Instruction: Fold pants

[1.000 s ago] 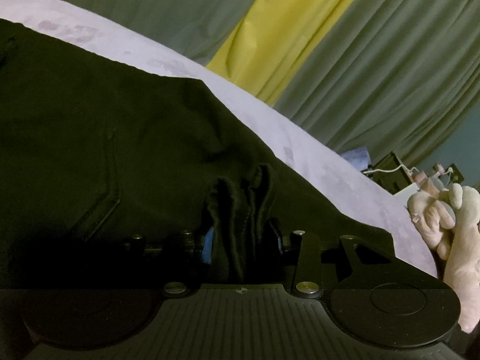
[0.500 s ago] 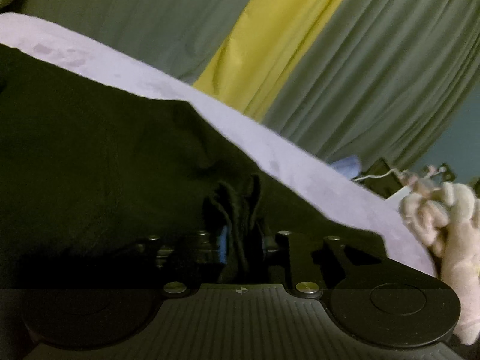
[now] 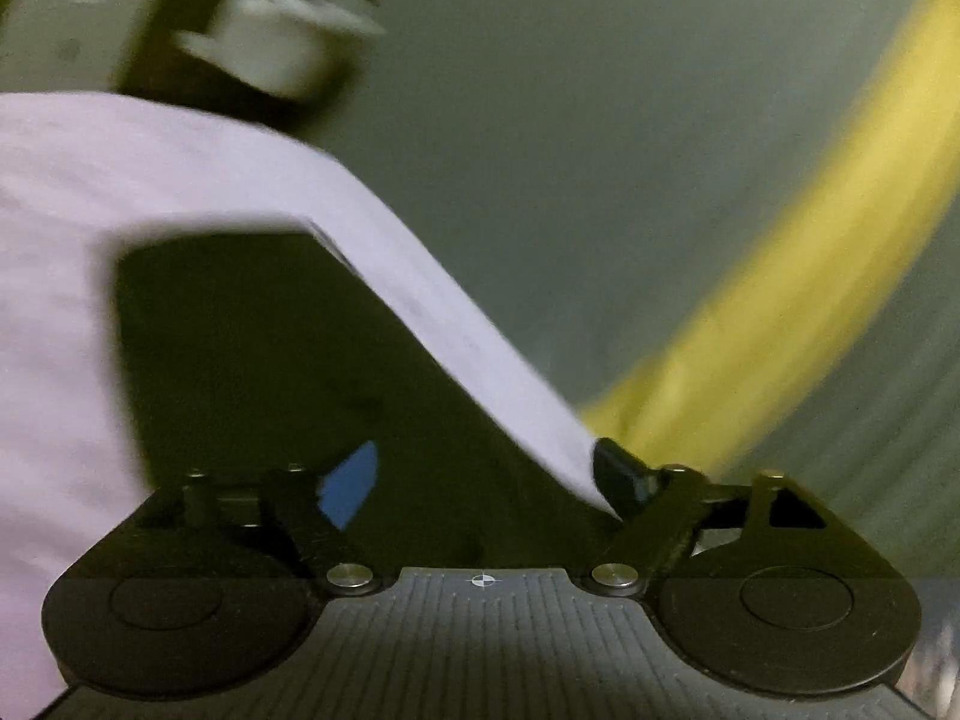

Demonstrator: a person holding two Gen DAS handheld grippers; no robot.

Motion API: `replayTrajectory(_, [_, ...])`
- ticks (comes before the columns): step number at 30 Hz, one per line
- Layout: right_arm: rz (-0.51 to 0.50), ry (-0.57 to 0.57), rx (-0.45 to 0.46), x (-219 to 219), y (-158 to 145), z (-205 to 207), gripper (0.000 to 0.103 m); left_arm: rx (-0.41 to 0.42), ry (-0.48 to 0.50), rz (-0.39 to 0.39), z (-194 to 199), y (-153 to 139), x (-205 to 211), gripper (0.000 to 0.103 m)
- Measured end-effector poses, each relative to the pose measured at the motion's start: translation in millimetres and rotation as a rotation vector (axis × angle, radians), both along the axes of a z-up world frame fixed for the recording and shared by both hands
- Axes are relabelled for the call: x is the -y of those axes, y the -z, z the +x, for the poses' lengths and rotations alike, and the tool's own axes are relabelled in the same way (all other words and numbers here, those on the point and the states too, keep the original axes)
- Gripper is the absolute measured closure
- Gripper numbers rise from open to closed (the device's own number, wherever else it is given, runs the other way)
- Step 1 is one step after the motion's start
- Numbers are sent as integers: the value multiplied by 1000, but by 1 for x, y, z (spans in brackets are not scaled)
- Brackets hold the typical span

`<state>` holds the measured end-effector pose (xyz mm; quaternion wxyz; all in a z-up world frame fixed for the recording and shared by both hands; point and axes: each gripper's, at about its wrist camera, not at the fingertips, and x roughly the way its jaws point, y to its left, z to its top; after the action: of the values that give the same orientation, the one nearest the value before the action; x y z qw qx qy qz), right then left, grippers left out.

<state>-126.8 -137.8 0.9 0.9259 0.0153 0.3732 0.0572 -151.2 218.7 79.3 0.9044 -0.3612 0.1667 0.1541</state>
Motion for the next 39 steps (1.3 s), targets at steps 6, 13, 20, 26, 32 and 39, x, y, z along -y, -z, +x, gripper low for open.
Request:
replayTrajectory(6, [10,-13,18,-1,5,2,16,-62,-168,-45,-44,-2,-74,8])
replayTrajectory(13, [31,-12,19,1,6,6,14,-98,-35,-278,-30,47,-117,8])
replayTrajectory(20, [14,-9,15,0,5,7,14,-102,7,-347,2,81,-123,8])
replayTrajectory(26, [-19,-3,17,-9,9,12,11,-132,-21,-300,28,80,-120,1])
replayTrajectory(32, [-38,5,17,-12,10,15,10,-124,35,-259,34,82,-116,59])
replayTrajectory(39, [-45,5,26,-13,12,16,10,-98,49,-334,32,95,-127,34])
